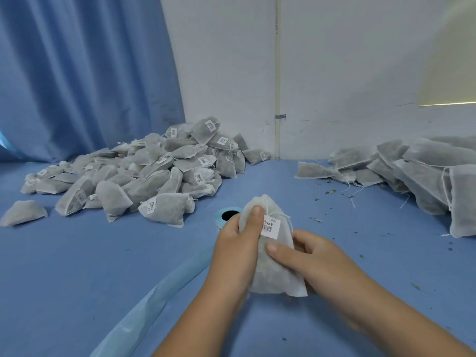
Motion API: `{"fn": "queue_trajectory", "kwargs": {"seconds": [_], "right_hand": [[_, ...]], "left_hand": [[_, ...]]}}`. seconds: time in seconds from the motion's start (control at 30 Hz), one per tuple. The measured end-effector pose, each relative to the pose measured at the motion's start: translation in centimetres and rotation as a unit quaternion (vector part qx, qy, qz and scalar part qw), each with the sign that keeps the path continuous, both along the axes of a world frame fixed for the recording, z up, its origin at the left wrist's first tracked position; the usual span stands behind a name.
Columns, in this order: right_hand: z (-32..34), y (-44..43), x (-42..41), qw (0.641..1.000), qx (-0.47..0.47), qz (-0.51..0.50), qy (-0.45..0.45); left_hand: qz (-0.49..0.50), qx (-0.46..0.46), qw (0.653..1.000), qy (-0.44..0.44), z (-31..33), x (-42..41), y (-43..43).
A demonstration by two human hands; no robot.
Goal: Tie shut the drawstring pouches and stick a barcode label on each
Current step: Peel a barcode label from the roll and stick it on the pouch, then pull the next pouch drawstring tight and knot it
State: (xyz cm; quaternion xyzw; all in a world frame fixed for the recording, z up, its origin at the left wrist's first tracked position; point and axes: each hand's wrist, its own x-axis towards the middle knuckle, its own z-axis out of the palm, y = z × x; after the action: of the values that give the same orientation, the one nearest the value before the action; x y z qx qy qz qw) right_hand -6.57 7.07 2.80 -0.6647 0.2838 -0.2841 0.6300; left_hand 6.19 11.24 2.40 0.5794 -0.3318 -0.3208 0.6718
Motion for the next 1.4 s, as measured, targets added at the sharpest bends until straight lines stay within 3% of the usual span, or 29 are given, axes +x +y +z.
{"fn": "queue_trajectory", "kwargs": {"seconds": [0.2, 0.37, 0.47, 0.53, 0.73, 0.9, 1.17, 1.3, 1.4], "right_hand": [[3.0, -0.8, 6.3, 0.998, -0.047, -0.004, 0.029], [4.7, -1.6, 13.3, 0.999, -0.037, 0.002, 0.006], [5.5, -1.9, 17.3, 0.999, 0.011, 0.038, 0.011], [6.0, -2.2, 19.2, 0.995, 0.069, 0.068, -0.012], [3.9, -4.7, 18.5, 0.994, 0.104, 0.018, -0.025], [1.6, -6.3, 13.5, 0.993, 0.109, -0.041, -0.035], [-0.6, -6.8, 1.6, 0.993, 0.095, -0.058, -0.049], [-1.1, -8.1, -3.6, 0.99, 0.099, -0.092, -0.026], [-1.5, -9.6, -6.9, 0.987, 0.088, -0.137, -0.01]], "left_hand": [[0.108, -0.112, 0.974, 0.164, 0.9, 4.2, 0.3], [0.132, -0.236, 0.854, 0.445, 1.0, 7.1, 0.8], [0.129, -0.268, 0.8, 0.521, 0.9, 7.3, 0.7], [0.126, -0.268, 0.788, 0.54, 0.9, 7.3, 0.7], [0.15, -0.203, 0.814, 0.523, 0.8, 7.2, 0.8], [0.088, -0.166, 0.858, 0.478, 0.6, 6.6, 0.4], [-0.021, -0.069, 0.964, 0.257, -0.6, 3.3, -1.6], [-0.045, -0.008, 0.986, 0.158, -1.0, -0.2, -4.5], [-0.062, -0.002, 0.989, 0.135, -0.9, -2.8, -6.8]]}}
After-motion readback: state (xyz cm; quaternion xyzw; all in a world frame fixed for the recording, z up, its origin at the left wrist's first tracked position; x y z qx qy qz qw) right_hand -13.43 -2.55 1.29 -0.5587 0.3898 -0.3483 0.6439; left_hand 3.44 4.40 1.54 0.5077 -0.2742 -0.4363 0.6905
